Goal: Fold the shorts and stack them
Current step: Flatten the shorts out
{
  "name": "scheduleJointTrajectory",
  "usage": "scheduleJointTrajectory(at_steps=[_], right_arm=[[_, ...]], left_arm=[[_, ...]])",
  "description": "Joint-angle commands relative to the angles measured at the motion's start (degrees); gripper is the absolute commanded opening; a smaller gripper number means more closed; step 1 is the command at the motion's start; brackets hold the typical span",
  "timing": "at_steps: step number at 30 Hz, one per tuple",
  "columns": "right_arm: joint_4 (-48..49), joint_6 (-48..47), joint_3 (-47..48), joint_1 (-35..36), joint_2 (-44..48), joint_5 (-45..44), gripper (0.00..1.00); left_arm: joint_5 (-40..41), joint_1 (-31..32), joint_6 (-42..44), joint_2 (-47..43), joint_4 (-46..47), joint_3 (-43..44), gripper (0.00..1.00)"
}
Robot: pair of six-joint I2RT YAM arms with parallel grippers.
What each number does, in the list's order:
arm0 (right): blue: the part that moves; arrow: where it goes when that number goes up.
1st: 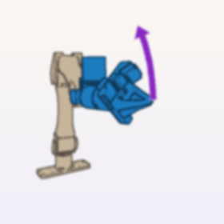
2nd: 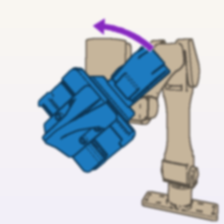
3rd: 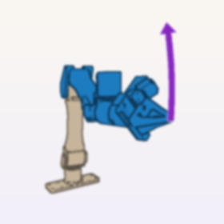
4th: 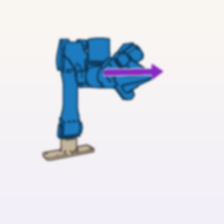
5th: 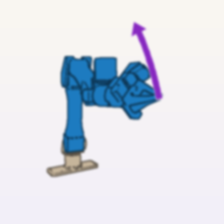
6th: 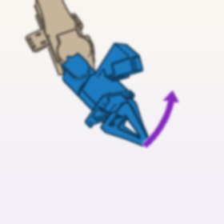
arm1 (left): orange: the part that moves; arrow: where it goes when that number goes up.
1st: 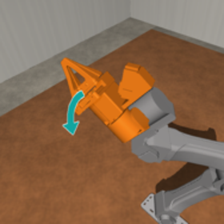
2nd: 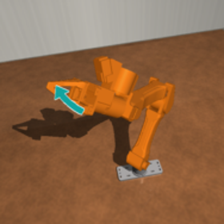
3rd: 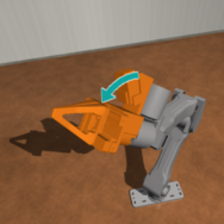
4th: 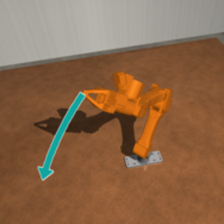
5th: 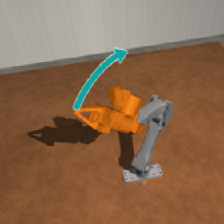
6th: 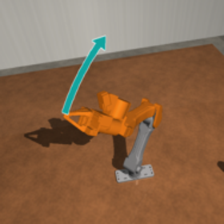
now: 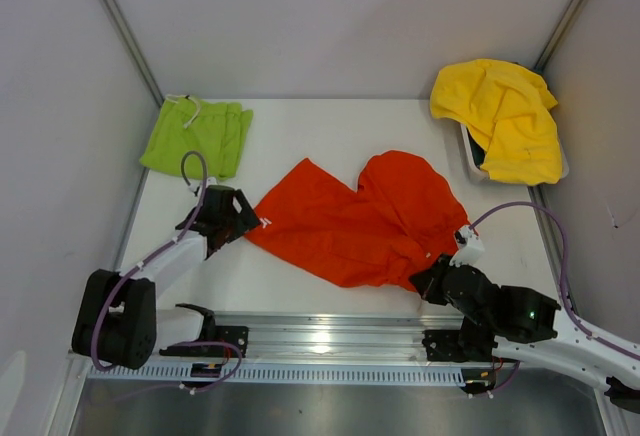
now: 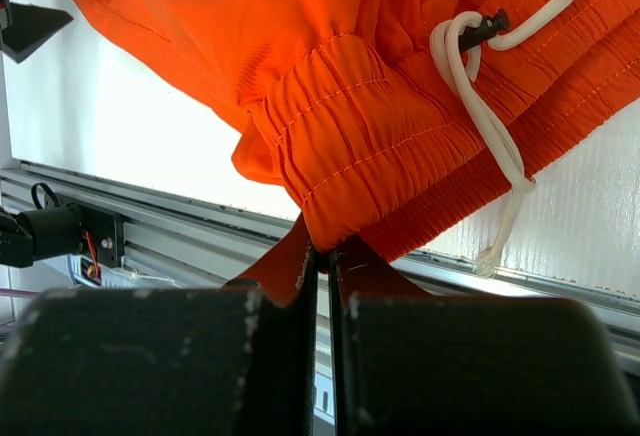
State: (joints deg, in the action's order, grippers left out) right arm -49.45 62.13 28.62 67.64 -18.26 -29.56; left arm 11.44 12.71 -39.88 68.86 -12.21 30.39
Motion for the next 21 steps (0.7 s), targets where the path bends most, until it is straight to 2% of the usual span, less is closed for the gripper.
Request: scheduleJointTrajectory(at_steps=[1, 8, 14, 17, 18, 20, 21], right_arm=[[0.3, 1.1, 1.3, 0.0, 0.4, -2.7, 0.0], [0.3, 1.1, 1.2, 0.0, 0.3, -2.3, 0.0], [0.5, 1.1, 1.0, 0.0, 0.5, -2.0, 0.0], [0.5, 1.2, 0.9, 0.0, 0.4, -1.8, 0.0], [0.5, 1.1, 0.9, 0.0, 0.5, -1.8, 0.0], [0.6, 1.0, 0.8, 0.0, 0.5, -1.7, 0.0], [0.7, 0.9, 0.8, 0.0, 0.3, -1.6, 0.0]], left_arm=[[-3.9, -0.7, -2.5, 2.1, 5.4, 0.9, 0.91], [-4.2, -0.7, -2.9, 6.8, 6.5, 3.8, 0.88], [-4.8, -1.3, -3.1, 11.0, 8.5, 3.8, 0.77], [-5.0, -1.6, -3.7, 12.3, 8.6, 4.0, 0.6], [-5.4, -1.7, -3.7, 12.5, 9.1, 4.0, 0.44], [-5.6, -2.1, -3.7, 12.8, 9.0, 4.4, 0.25], [-5.8, -2.2, -3.7, 13.0, 8.8, 4.7, 0.0]])
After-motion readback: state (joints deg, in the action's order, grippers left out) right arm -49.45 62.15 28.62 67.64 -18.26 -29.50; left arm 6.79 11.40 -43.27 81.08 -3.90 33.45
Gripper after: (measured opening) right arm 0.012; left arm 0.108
